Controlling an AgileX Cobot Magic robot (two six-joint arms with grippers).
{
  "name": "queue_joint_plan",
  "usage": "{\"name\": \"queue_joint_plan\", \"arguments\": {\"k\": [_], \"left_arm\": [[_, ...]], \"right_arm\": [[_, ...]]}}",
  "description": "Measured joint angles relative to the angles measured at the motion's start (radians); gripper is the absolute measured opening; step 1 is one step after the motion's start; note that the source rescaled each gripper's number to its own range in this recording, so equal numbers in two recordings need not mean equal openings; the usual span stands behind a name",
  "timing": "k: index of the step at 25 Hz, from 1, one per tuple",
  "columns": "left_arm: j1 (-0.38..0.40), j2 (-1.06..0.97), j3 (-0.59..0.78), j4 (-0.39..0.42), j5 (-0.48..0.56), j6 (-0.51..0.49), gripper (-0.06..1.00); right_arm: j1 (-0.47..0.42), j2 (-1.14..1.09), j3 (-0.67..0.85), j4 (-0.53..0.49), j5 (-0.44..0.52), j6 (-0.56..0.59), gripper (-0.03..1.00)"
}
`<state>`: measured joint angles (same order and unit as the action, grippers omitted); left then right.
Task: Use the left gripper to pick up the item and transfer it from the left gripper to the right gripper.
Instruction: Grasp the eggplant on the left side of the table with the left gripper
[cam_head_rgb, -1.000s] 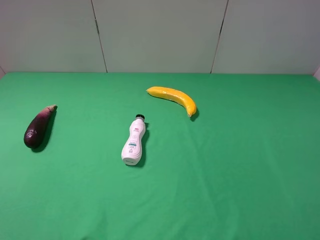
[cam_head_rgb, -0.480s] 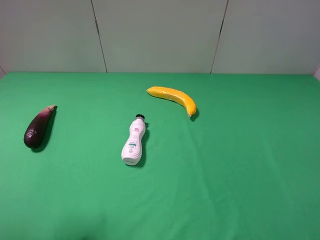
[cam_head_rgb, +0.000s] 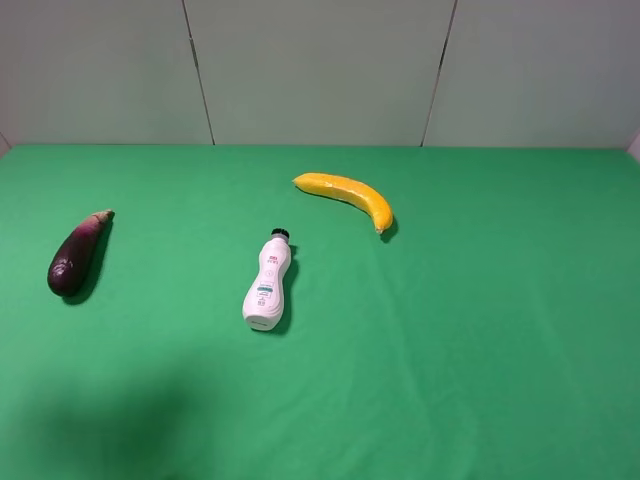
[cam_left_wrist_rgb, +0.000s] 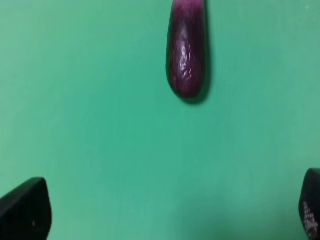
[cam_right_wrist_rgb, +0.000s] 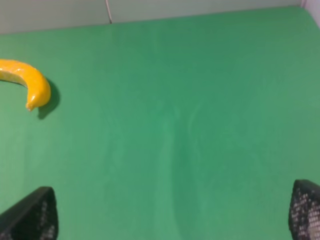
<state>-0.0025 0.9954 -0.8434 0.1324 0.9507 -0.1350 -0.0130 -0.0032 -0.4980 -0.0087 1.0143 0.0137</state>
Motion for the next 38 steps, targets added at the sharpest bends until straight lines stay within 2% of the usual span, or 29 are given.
{"name": "queue_joint_plan", "arguments": {"k": [13, 38], "left_arm": [[0.0, 0.299, 0.0, -0.027, -0.139, 0.0, 1.0], [0.0, 0.699, -0.002, -0.029, -0.384, -0.007, 1.0]], "right_arm": [[0.0, 0.0, 0.0, 0.0, 0.0, 0.0, 1.0], [0.0, 0.0, 0.0, 0.0, 0.0, 0.0, 1.0]]}}
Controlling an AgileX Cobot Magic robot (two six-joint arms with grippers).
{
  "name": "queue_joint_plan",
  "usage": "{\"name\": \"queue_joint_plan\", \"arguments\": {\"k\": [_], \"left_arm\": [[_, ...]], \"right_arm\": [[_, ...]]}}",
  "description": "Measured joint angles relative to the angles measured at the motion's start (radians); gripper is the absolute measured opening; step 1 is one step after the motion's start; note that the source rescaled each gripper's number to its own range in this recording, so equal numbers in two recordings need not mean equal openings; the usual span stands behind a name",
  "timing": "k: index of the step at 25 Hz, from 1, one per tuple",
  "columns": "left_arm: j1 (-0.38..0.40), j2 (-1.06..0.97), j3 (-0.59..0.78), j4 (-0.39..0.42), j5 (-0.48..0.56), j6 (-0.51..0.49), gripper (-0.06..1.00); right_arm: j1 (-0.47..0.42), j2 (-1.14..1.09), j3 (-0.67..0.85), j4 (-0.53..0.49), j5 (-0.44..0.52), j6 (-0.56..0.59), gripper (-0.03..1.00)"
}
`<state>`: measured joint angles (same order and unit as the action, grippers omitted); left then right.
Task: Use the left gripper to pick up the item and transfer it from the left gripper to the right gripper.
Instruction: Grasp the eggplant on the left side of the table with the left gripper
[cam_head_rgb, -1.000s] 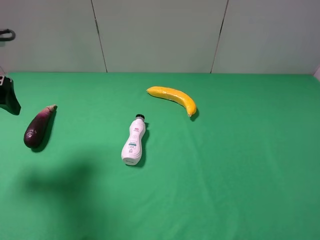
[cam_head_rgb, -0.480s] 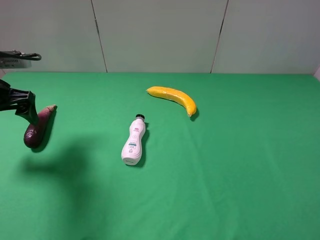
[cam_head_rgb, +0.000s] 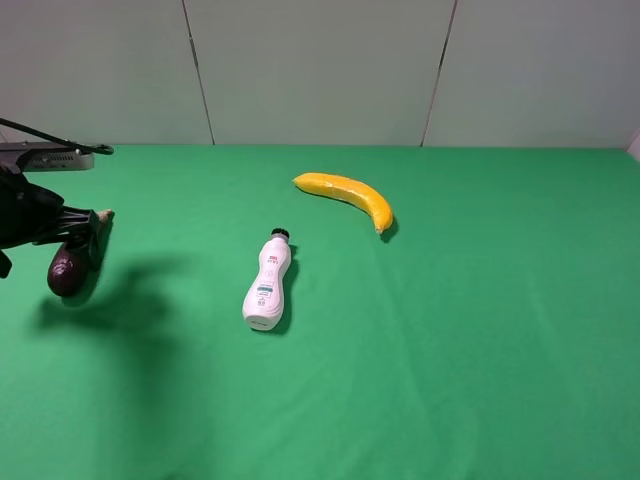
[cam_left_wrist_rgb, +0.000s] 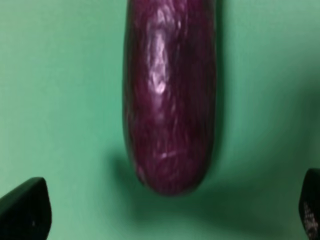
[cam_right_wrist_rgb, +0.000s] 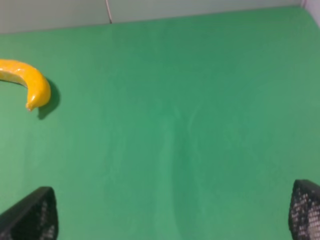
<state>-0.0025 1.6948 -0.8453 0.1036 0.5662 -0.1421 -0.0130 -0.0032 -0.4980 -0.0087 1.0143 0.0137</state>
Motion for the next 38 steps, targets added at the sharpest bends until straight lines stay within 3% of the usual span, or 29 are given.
{"name": "queue_joint_plan", "arguments": {"k": [16, 28, 32, 38], "left_arm": [[0.0, 0.154, -0.001, 0.0, -0.173, 0.0, 1.0], [0.0, 0.177, -0.001, -0.002, -0.188, 0.0, 0.98], [0.0, 0.177, -0.001, -0.002, -0.189, 0.0, 0.79], [0.0, 0.177, -0.001, -0.002, -0.189, 0.0, 0.3]], "right_arm": [[0.0, 0.0, 0.0, 0.0, 0.0, 0.0, 1.0], [0.0, 0.0, 0.0, 0.0, 0.0, 0.0, 1.0], [0.0, 0.0, 0.0, 0.0, 0.0, 0.0, 1.0], [0.0, 0.0, 0.0, 0.0, 0.0, 0.0, 1.0]]}}
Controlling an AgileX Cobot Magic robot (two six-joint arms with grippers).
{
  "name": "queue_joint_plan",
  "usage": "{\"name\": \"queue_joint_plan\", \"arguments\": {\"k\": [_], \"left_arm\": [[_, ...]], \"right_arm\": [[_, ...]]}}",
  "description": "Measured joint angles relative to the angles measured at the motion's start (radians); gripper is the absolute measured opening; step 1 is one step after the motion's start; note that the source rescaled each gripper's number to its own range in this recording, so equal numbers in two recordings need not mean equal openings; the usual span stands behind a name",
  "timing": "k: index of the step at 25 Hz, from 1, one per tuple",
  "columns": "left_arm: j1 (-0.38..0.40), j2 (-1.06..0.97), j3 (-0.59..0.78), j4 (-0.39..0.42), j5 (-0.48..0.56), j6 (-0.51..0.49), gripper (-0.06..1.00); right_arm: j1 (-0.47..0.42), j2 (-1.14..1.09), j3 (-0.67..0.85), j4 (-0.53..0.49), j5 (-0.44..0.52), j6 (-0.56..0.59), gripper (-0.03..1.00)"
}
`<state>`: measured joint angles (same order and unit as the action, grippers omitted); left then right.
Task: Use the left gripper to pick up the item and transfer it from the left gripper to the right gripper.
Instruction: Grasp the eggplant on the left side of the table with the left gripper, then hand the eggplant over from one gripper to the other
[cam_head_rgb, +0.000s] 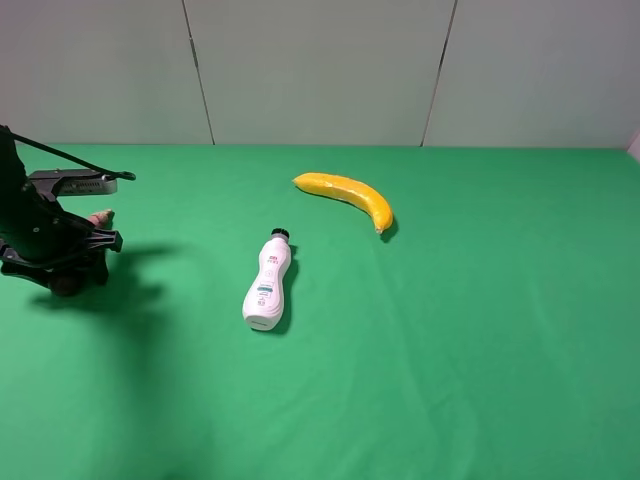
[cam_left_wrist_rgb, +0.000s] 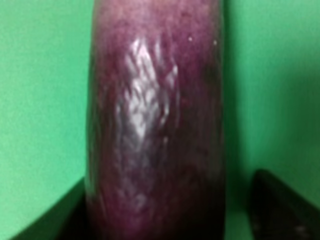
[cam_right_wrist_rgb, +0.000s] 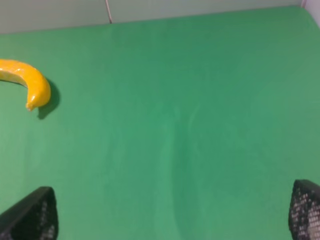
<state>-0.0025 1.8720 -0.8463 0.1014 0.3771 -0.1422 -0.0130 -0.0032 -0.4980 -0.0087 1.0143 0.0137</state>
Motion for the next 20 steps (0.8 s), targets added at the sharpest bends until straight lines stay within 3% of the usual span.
{"name": "queue_joint_plan", "arguments": {"k": [3, 20], "left_arm": [[0.0, 0.001, 0.0, -0.001, 0.0, 0.0, 0.0], [0.0, 0.001, -0.001, -0.001, 0.002, 0.001, 0.0]], "right_arm": [[0.0, 0.0, 0.0, 0.0, 0.0, 0.0, 1.0], [0.0, 0.0, 0.0, 0.0, 0.0, 0.0, 1.0]]}}
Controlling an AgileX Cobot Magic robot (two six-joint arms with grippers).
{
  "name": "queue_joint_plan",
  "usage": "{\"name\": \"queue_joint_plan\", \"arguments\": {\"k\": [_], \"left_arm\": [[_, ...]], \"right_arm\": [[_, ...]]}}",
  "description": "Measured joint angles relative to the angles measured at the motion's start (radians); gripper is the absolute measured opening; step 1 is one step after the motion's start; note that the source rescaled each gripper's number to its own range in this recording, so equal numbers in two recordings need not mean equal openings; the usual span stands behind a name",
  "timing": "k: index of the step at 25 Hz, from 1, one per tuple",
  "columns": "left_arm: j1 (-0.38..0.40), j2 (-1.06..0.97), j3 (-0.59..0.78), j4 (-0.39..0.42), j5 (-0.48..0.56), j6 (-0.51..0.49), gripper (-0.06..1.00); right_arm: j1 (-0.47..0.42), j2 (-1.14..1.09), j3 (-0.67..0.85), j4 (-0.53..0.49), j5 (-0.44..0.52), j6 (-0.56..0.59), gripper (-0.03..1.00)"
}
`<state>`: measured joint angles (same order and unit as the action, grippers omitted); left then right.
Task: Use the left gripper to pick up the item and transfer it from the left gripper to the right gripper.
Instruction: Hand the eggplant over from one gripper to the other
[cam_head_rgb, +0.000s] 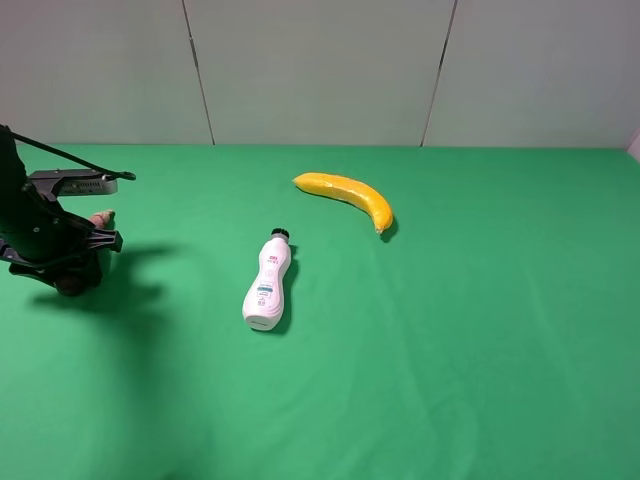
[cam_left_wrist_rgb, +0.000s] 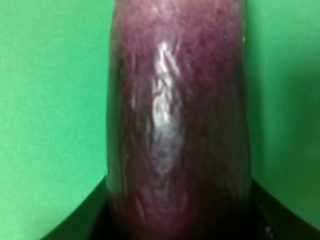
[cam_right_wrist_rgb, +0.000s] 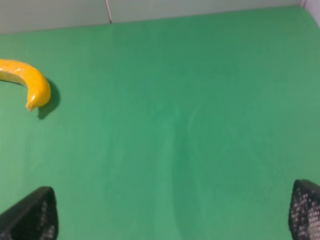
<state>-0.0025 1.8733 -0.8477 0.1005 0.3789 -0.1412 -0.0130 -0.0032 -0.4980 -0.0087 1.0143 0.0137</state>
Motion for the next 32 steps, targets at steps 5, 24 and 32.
{"name": "queue_joint_plan", "arguments": {"k": [5, 24, 32], "left_arm": [[0.0, -0.004, 0.0, 0.0, 0.009, 0.0, 0.0], [-0.003, -0.173, -0.061, 0.003, 0.196, 0.051, 0.0], [-0.114, -0.18, -0.129, 0.004, 0.329, 0.106, 0.0]], "right_arm": [[0.0, 0.0, 0.0, 0.0, 0.0, 0.0, 1.0], [0.0, 0.0, 0.0, 0.0, 0.0, 0.0, 1.0], [0.0, 0.0, 0.0, 0.0, 0.0, 0.0, 1.0]]}}
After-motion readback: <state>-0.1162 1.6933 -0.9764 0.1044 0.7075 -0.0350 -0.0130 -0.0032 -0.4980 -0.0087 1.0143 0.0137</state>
